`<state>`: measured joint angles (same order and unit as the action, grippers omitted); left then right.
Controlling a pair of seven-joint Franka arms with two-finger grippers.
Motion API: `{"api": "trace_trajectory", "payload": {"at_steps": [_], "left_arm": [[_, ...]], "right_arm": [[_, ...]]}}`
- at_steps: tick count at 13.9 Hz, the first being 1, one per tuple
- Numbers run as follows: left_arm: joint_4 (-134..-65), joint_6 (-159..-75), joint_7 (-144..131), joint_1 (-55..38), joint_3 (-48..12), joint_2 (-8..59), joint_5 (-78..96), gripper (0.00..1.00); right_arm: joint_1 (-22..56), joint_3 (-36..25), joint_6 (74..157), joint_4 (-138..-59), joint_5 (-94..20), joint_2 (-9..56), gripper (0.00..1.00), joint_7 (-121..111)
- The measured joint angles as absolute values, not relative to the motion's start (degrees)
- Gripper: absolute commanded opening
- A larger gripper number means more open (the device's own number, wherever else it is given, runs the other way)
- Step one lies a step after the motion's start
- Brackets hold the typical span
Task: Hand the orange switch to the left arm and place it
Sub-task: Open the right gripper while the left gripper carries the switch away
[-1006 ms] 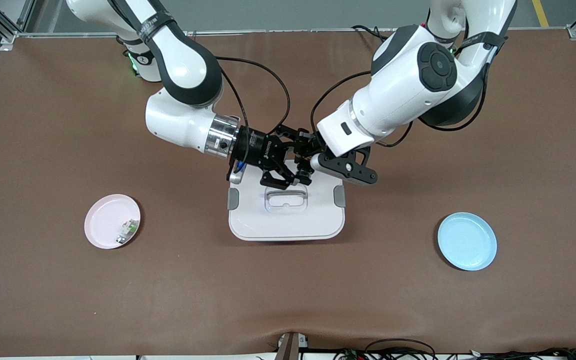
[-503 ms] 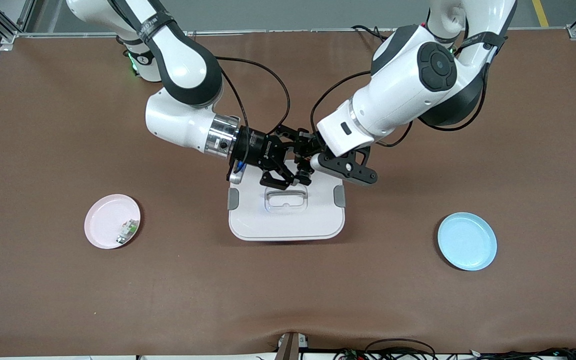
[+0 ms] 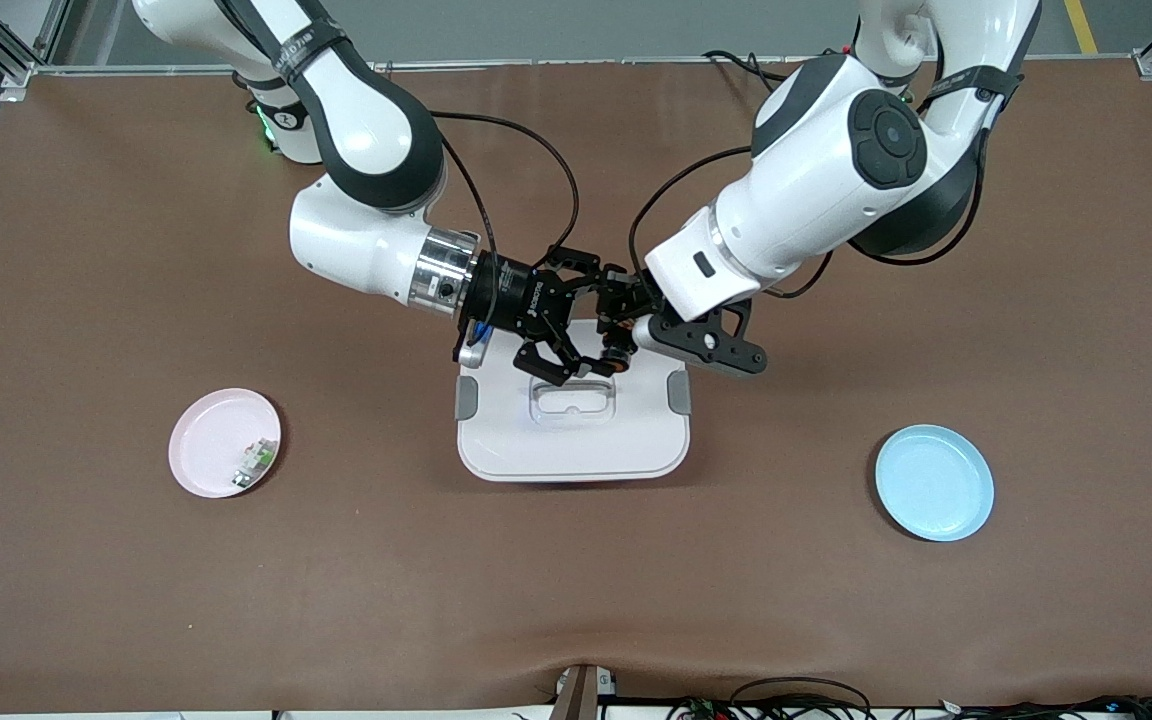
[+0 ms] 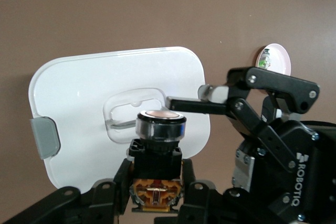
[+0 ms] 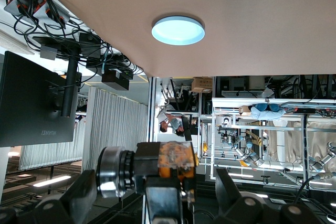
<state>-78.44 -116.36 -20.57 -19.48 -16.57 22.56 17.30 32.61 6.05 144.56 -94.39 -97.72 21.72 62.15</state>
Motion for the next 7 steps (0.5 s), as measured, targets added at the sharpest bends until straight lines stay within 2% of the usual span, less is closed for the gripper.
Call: {"api": "trace_trajectory", "payload": {"at_steps": [7], "left_arm": [[-78.4,-113.4,-20.5,-15.8,-16.1,22.4,12.0,0.0]], "right_arm": [[31.9,5.6,143.6,-94.4,-87.0,21.7,1.0,61.0]]}}
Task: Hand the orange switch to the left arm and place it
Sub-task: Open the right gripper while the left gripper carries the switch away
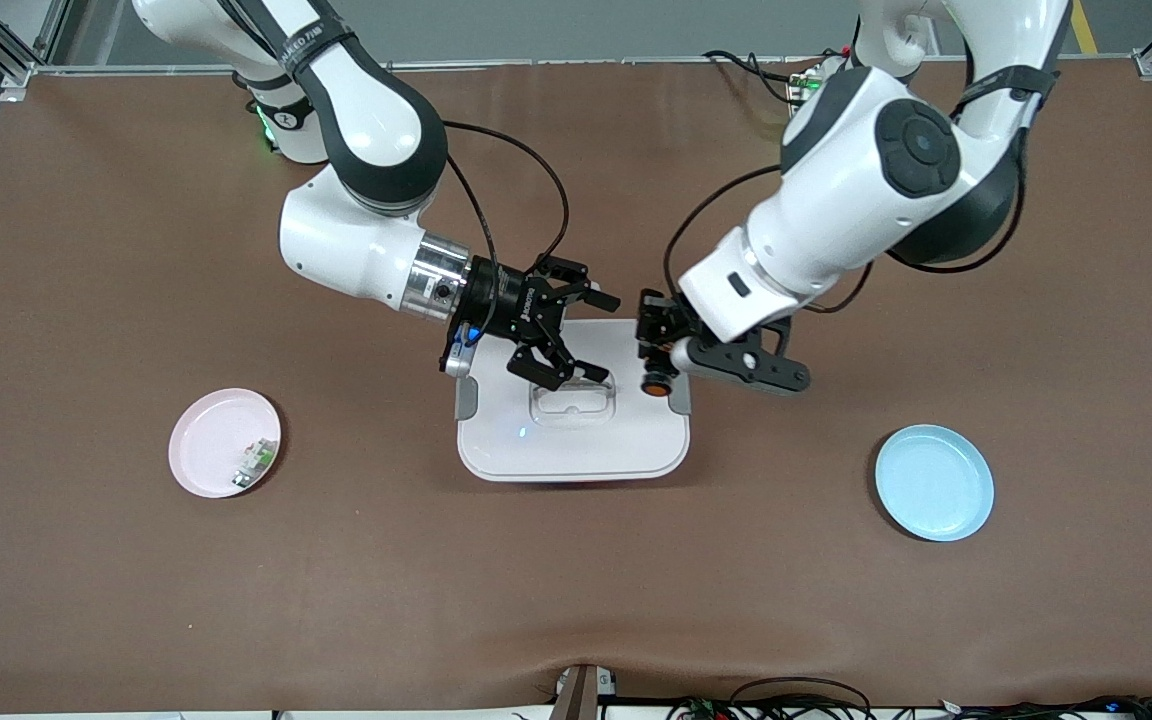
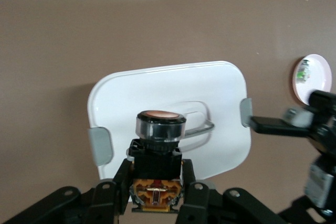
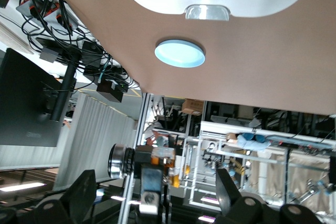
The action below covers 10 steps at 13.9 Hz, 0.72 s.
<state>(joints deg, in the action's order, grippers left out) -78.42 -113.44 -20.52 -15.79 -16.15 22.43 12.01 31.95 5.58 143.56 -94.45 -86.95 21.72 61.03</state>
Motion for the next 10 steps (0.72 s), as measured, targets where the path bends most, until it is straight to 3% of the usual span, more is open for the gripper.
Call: {"api": "trace_trajectory", "payload": {"at_steps": [4,10], "left_arm": [[-78.4,-108.6,-18.5,-9.9,-16.0,22.4,10.7,0.0],[-78.5,-101.4,-7.8,-0.7,-15.9,22.4,5.9,0.0]], "right_arm": [[30.7,5.4,137.5,-96.5,-79.2,21.7,1.0,53.5],[25.2,5.1,127.5,-98.0,-56.6,21.7,1.0,47.3]]}}
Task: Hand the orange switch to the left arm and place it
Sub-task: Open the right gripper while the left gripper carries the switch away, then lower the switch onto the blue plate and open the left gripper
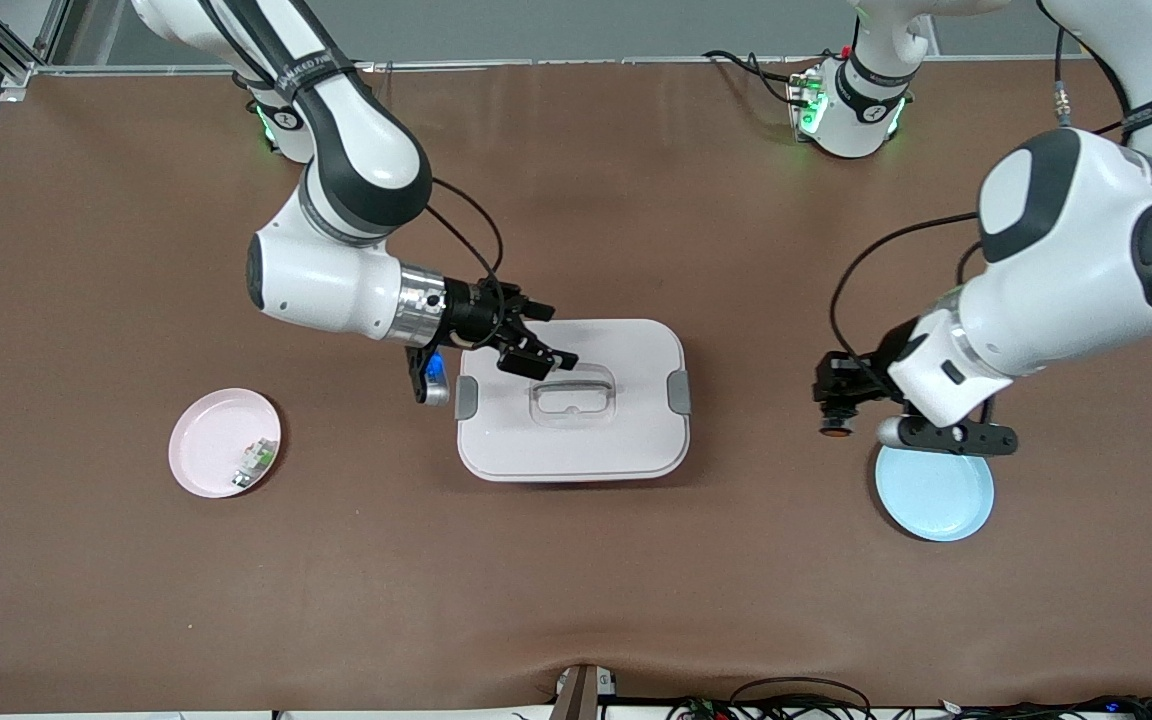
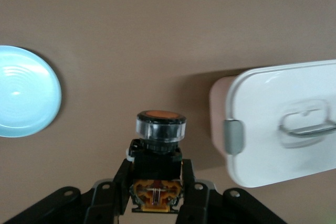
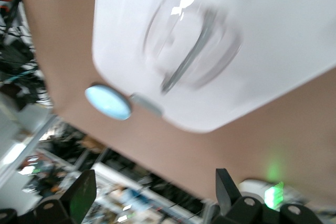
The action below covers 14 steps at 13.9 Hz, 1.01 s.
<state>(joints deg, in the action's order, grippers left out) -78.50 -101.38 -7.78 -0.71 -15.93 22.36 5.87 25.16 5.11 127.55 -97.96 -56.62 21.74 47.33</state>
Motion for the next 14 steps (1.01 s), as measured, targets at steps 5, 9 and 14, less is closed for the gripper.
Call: {"api": "trace_trajectory", "payload": {"at_steps": [5,9,14], "left_arm": [[-81.3,-100.3,3.4,3.4,-15.9,22.5,-2.5,0.0],[-83.9,-101.5,14.5,6.6,-15.9,23.2,-5.2,0.0],[-86.6,-108.2,37.9,11.7,-15.8,26.7,-5.3,0.0]], "right_arm": [[19.7,4.9,118.8,-98.9,-35.6,21.0,1.0,39.0],[13.1,4.7,111.0,-99.0,-22.1,18.2,1.0,30.9],[6.5,4.6,105.3,-99.3,-13.8,14.8,1.0,18.4]]}}
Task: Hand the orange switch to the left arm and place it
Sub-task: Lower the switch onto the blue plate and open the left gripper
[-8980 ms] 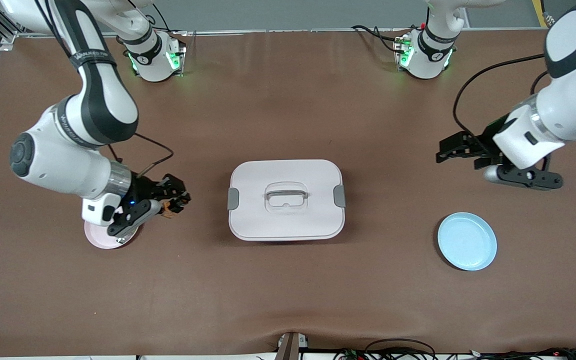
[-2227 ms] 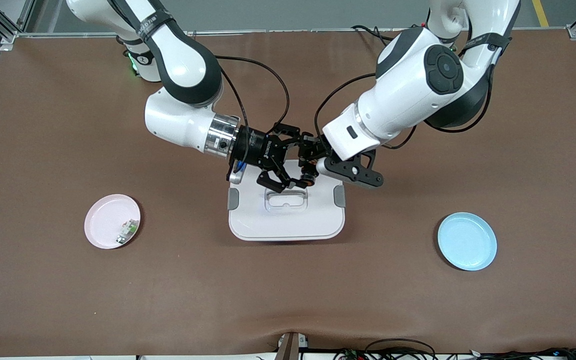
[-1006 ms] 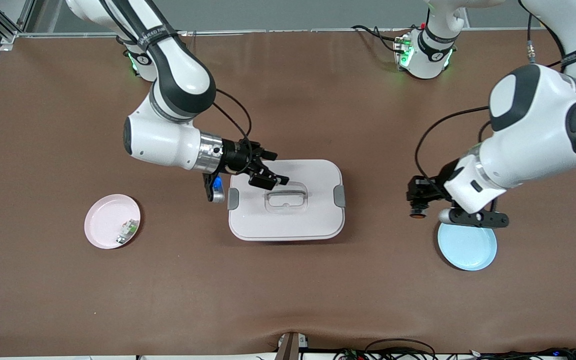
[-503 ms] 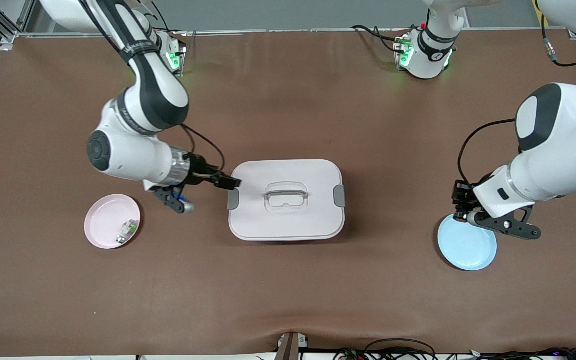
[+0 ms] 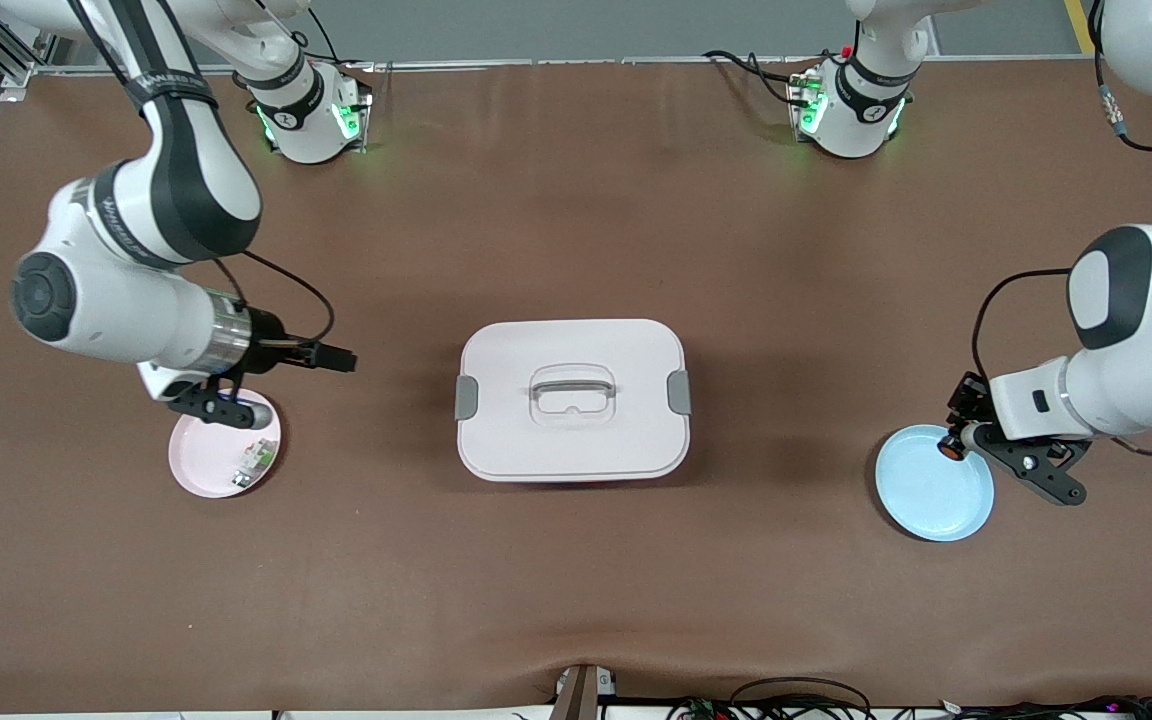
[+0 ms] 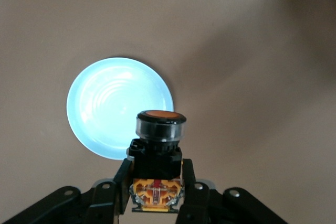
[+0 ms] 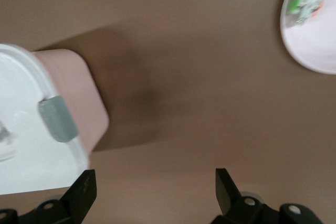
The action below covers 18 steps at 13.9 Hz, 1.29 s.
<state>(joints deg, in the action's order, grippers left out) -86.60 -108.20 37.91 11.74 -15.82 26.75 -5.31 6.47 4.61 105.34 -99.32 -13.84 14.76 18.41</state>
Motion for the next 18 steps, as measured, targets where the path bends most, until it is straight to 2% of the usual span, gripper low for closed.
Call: {"api": "trace_trajectory", "payload": {"at_steps": [4,8,11,12,13,14,15,16,18], "left_arm": [[-87.6,-114.6,58.2,15.4,-15.8,31.2,-5.4,0.0],[-88.8,-120.8,62.9,16.5,-15.8,35.2,-7.9,0.0],[-91.6,-127.1,62.9,16.3,-16.1,36.0,-11.9,0.09],[-92.2,-128.1,62.9,16.3,-16.1,36.4,-12.2,0.17],[-92.4,-129.0,63.0,16.3,-16.1,36.9,-12.3,0.31],[-92.5,-129.7,63.0,16.3,-16.1,37.4,-12.3,0.51],[-92.5,-130.4,63.2,16.3,-16.1,37.9,-12.3,0.9],[-92.5,-130.7,63.5,16.5,-16.1,38.3,-12.3,1.0],[-92.6,-130.8,64.6,17.1,-16.0,38.7,-12.3,1.0]], "right_arm": [[3.2,4.6,104.6,-100.3,-10.5,12.4,1.0,11.8],[-1.7,4.6,102.9,-100.5,-6.5,9.0,1.0,5.9],[-5.3,4.6,102.1,-100.5,-5.0,6.2,1.0,5.2],[-6.3,4.6,102.0,-100.5,-4.5,5.3,1.0,5.1],[-7.0,4.5,102.0,-100.5,-4.1,4.5,1.0,5.0],[-7.5,4.5,102.0,-100.5,-3.6,3.8,1.0,5.0],[-7.7,4.5,102.0,-100.5,-3.0,3.2,1.0,5.0],[-7.8,4.6,102.0,-100.5,-2.7,2.7,1.0,5.0],[-7.8,4.7,101.8,-99.7,-2.3,2.0,1.0,5.0]]}}
